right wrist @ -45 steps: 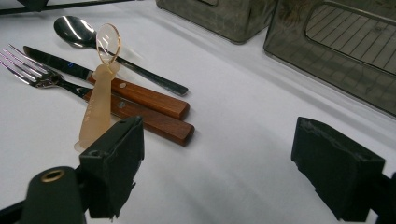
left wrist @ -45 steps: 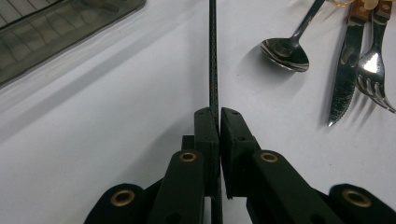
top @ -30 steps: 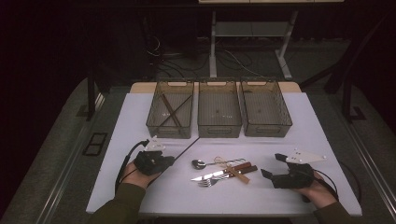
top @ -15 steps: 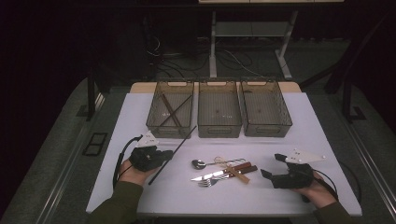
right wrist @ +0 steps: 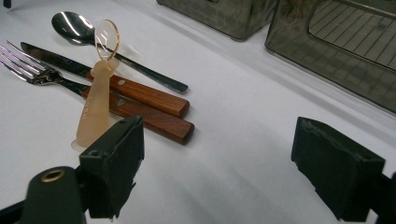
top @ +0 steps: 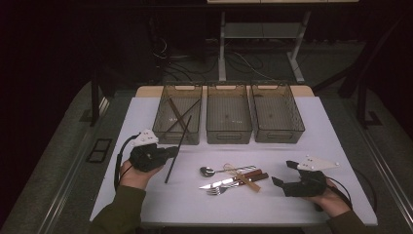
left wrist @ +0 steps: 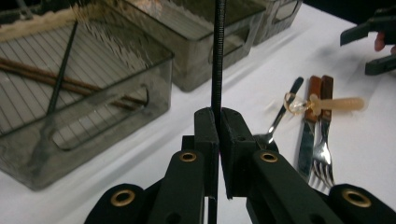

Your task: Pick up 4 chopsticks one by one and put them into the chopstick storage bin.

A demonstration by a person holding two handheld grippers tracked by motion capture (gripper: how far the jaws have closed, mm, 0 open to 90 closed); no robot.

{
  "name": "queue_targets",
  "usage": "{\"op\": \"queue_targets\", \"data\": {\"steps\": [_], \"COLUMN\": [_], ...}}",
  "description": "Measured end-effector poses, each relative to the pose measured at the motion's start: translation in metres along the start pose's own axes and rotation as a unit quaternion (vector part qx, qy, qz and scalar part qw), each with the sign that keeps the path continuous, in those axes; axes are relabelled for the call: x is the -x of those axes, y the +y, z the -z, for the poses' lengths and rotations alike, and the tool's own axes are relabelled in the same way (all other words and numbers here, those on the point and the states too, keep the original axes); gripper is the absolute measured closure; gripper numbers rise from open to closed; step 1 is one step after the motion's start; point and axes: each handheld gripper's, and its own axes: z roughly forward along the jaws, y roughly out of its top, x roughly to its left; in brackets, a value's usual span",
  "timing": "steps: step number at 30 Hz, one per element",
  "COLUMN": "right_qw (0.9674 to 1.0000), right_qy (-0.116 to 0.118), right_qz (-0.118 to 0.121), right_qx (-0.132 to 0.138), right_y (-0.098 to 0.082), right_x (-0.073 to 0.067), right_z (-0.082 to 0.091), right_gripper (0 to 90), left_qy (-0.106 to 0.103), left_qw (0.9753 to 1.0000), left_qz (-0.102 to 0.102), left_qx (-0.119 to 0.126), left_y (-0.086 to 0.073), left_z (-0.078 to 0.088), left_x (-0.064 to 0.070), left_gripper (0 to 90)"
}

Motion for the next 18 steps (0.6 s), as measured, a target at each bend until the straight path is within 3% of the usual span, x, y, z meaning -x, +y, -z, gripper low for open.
{"op": "queue_targets", "data": {"steps": [9,18], "right_qw": [1.0,1.0], "right_qy": [-0.001,-0.001], "right_qz": [0.0,0.0], "right_qx": [0.002,0.002], "right_y": [0.0,0.0], "right_x": [0.001,0.0], "right_z": [0.0,-0.001], "right_gripper": [17.3,17.3], "left_qy": [0.0,-0.004], "left_qw": [0.9998,0.999], "left_qz": [-0.005,0.003], "left_qx": [0.021,0.044], "left_y": [0.013,0.027], "left_z": [-0.002,-0.008], "left_x": [-0.007,-0.019], "left_gripper": [85.8,85.8]}}
